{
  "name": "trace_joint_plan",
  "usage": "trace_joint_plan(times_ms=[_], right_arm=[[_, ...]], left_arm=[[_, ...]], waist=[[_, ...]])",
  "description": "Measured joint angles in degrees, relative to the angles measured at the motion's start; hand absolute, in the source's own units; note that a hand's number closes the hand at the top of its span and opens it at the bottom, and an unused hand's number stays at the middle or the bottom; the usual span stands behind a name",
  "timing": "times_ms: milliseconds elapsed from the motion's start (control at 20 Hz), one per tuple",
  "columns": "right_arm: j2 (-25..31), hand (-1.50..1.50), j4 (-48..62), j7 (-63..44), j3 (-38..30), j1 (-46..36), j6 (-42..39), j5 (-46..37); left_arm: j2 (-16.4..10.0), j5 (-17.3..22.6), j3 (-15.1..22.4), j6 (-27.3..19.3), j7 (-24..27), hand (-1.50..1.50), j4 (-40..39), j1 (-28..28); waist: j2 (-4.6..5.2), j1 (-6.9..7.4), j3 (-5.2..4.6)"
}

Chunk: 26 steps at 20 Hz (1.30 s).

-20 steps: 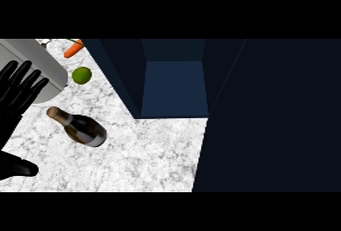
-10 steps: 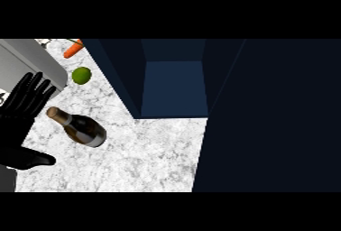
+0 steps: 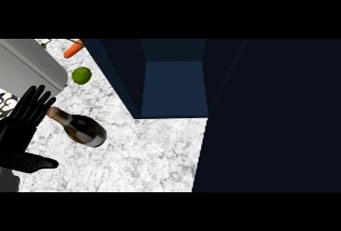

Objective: Pick up the wine, place it into the cabinet and close the cabinet

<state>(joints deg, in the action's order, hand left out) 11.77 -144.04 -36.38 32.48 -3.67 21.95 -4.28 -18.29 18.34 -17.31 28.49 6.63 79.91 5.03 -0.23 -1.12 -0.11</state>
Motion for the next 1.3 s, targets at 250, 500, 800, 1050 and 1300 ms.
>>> trace_joint_plan(times_ms=[250, 500, 800, 1050, 1300], right_arm=[[1.55, -1.5, 0.14, 1.35, 0.82, 0.36, 0.83, -0.26], [2.21, -1.5, 0.15, 1.36, 1.62, -0.42, 1.98, -0.43], [3.52, -1.5, 0.13, 1.04, 1.37, -0.78, 2.95, -0.54], [4.22, -1.5, 0.31, 2.64, 2.65, -0.06, 3.73, -0.63], [5.19, -1.5, 0.37, 3.7, 3.13, 0.05, 4.25, -0.66]], left_arm=[[-0.02, -4.18, 0.35, 1.08, 6.36, -1.5, -7.74, 1.16], [-0.57, -7.89, 0.59, 1.72, 12.26, -1.5, -16.99, 3.99], [-0.86, -11.7, 0.68, 0.77, 18.85, -1.5, -26.69, 7.37], [-1.85, -14.49, 0.72, 0.86, 24.58, -1.5, -35.9, 10.8], [-2.11, -15.76, 1.31, 1.93, 26.59, -1.5, -43.93, 13.07]], waist=[[0.06, -0.16, 0.01], [0.11, -0.3, -0.01], [0.15, -0.36, -0.01], [0.21, -0.46, -0.02], [0.23, -0.56, -0.03]])
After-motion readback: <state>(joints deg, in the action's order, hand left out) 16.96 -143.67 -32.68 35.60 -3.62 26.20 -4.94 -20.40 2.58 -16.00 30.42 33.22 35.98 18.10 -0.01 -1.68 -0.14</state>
